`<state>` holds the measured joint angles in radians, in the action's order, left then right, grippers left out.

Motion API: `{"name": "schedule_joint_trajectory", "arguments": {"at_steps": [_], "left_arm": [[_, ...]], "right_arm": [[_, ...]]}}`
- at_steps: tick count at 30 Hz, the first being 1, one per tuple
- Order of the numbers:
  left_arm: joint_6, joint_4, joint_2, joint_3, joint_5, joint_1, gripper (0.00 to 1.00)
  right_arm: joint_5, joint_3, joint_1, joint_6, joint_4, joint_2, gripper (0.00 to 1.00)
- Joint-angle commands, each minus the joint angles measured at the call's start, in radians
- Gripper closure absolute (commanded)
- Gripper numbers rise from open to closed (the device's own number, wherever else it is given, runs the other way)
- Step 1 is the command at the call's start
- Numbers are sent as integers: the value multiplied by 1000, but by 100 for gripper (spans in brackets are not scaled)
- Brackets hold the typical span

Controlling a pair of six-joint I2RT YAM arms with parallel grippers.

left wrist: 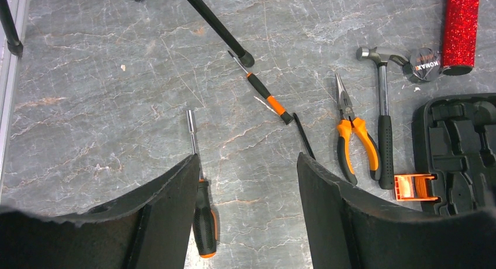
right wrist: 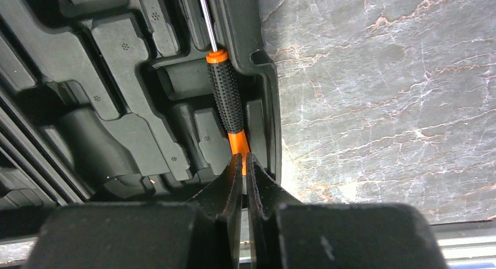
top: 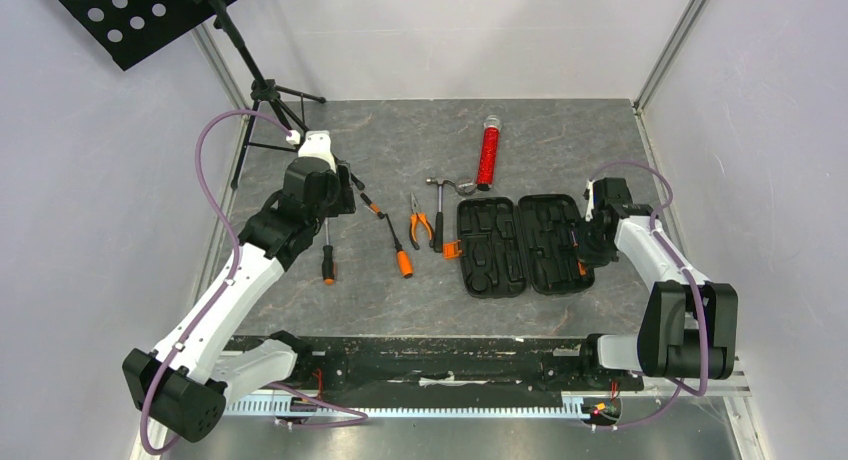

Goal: Pack the tool kit
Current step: Place the screwdriver in the toolbox.

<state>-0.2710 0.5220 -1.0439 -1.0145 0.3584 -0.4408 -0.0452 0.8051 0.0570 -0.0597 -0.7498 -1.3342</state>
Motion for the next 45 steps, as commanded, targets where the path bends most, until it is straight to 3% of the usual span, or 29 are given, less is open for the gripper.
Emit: {"name": "schedule_joint_trajectory", "arguments": {"at_steps": [1, 18, 35, 41, 45], "left_arm": [[35, -36, 23, 2, 13, -6, 32], [41, -36, 24, 2, 26, -6, 32], [47, -36, 48, 5, 48, -7, 32], [47, -39, 53, 7, 47, -7, 32], [37, -45, 52, 9, 25, -7, 32]], "right_arm": [[-7, 0, 4, -2, 27, 5, 94], [-64, -113, 3, -25, 15, -74, 100], [38, -352, 12, -269, 148, -69, 100], [21, -119, 10, -208, 107, -12, 99], [47, 98, 1, -153, 75, 10, 83]]}}
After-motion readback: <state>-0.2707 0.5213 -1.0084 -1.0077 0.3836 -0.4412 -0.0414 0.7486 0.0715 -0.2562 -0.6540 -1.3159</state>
